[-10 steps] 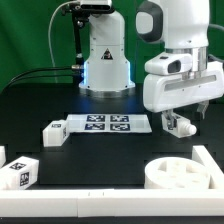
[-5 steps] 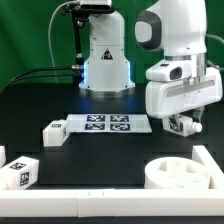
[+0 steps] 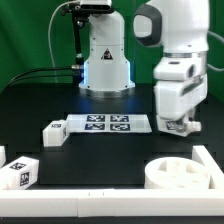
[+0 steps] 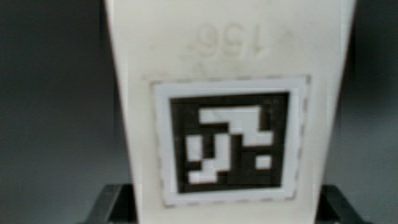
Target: Assemble stool
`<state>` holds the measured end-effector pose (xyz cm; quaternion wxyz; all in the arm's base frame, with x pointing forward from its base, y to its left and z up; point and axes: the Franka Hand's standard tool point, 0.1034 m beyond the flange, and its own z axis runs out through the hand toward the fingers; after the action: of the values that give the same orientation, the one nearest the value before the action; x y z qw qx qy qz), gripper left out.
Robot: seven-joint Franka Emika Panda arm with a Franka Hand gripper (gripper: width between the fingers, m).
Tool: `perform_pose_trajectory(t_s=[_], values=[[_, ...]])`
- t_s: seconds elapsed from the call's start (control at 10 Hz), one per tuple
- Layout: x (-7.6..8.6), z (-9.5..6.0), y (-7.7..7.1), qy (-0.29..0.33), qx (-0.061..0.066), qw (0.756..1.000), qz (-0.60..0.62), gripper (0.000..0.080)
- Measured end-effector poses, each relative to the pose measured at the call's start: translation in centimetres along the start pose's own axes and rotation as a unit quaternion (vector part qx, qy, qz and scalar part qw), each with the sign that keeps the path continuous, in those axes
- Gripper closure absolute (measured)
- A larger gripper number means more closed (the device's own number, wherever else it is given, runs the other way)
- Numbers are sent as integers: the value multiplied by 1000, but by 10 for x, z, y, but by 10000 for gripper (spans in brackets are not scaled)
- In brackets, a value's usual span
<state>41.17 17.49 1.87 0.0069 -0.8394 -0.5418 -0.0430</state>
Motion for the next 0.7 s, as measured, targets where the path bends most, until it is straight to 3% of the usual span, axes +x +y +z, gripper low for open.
perform_pose_trajectory(t_s=[0.4,0.5,0.7], values=[[-7,2,1,-7,4,994,-109,466],[-16,2,11,-29,16,971,-236,466],[-26,2,21,-56,42,931,-357,466]])
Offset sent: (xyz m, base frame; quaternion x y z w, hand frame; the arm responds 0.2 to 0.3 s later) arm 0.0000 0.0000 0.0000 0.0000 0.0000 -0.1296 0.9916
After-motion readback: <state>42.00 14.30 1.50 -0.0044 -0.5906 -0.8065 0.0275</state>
